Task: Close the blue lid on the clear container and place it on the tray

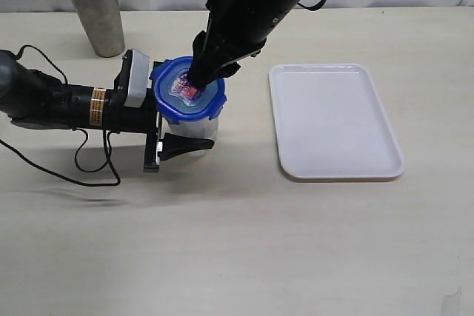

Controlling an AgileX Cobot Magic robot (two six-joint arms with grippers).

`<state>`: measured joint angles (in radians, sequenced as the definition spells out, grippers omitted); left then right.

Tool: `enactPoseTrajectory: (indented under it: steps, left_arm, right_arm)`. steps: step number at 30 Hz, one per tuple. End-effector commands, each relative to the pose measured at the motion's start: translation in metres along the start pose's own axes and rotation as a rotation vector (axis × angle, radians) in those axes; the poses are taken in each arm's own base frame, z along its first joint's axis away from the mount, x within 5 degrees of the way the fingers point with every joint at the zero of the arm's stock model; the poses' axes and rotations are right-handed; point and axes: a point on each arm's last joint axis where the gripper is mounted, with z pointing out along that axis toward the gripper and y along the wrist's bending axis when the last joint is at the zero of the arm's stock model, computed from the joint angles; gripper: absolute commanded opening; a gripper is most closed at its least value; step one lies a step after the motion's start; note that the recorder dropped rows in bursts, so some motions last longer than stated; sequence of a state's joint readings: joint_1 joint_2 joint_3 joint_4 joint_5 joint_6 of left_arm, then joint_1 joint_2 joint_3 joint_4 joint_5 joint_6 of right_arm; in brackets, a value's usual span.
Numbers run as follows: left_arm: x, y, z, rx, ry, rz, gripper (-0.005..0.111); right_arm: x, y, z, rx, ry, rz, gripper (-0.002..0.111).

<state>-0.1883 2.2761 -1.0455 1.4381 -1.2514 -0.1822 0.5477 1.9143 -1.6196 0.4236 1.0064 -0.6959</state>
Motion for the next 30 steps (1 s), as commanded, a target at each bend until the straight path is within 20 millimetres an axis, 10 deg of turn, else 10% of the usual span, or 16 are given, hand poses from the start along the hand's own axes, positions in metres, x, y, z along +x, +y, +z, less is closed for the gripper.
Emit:
enactPoseTrajectory:
  steps: [1, 19, 30]
  left_arm:
    - [0.000, 0.001, 0.003, -0.006, 0.025, 0.008, 0.000]
    - [0.000, 0.001, 0.003, -0.006, 0.025, 0.002, 0.000]
    - [-0.003, 0.006, -0.006, -0.022, 0.029, -0.083, 0.000]
  right_arm:
    - [0.014, 0.001, 0.025, -0.106, 0.127, 0.008, 0.049]
    - [0.024, -0.004, 0.053, -0.165, 0.194, 0.046, 0.040]
    - [0.012, 0.000, -0.005, -0.082, 0.074, 0.015, 0.040]
